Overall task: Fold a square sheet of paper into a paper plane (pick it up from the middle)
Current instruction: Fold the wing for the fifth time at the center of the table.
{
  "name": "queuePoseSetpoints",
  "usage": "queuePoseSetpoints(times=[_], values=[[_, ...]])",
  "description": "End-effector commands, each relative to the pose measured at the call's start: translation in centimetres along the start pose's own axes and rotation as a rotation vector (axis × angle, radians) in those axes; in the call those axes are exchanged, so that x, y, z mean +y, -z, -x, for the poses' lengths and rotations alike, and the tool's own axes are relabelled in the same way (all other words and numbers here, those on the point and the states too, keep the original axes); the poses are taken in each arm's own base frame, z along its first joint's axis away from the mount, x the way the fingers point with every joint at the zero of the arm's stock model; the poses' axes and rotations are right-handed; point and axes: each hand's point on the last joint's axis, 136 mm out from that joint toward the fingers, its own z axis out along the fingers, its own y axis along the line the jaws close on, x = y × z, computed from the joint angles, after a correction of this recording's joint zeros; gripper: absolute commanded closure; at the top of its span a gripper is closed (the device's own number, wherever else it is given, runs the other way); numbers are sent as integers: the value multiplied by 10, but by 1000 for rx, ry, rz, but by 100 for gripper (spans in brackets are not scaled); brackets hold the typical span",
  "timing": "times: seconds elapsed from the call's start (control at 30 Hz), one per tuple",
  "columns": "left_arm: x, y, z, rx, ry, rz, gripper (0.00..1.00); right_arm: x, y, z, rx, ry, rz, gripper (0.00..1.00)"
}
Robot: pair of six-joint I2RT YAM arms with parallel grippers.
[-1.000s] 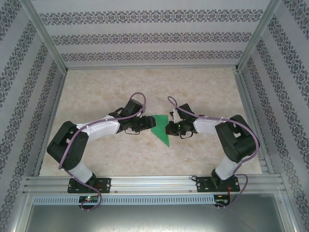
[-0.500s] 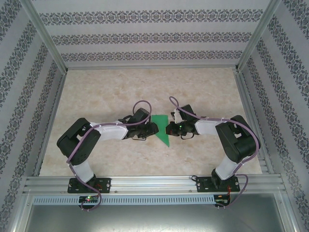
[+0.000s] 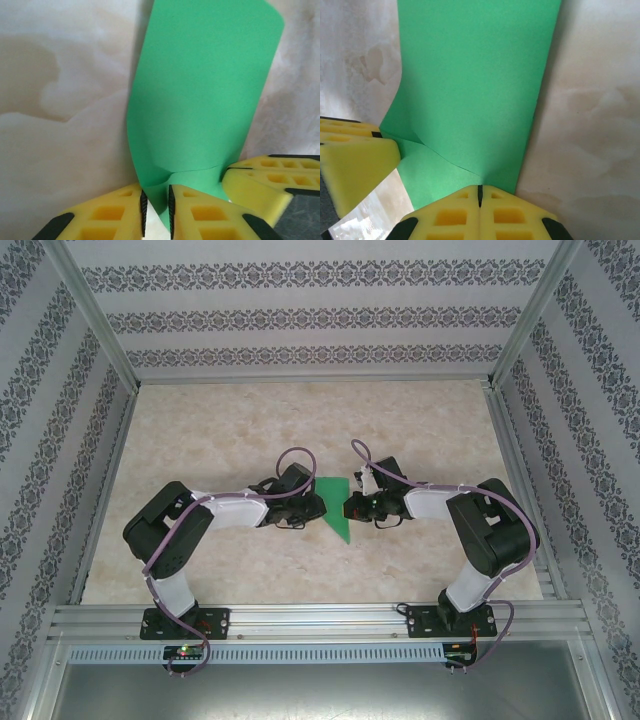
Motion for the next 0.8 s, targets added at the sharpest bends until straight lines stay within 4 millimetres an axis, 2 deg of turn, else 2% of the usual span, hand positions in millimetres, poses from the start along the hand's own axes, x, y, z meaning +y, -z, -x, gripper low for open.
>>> queuePoseSetpoints(times=[0.0,0.33,0.53,0.77], values=[[-15,8,5,-21,-49,-17,80,-30,-5,-28,77,-66,-94,100],[-30,5,3,23,-84,-46,90,-30,-7,-27,80,-66,-90,100],[-45,-1,0,64,-115,-65,91,-27,-6,-25,74,-61,-79,100],[-47,-11,-2,88,-128,-57,91,-19,-2,-21,51,-60,-52,100]])
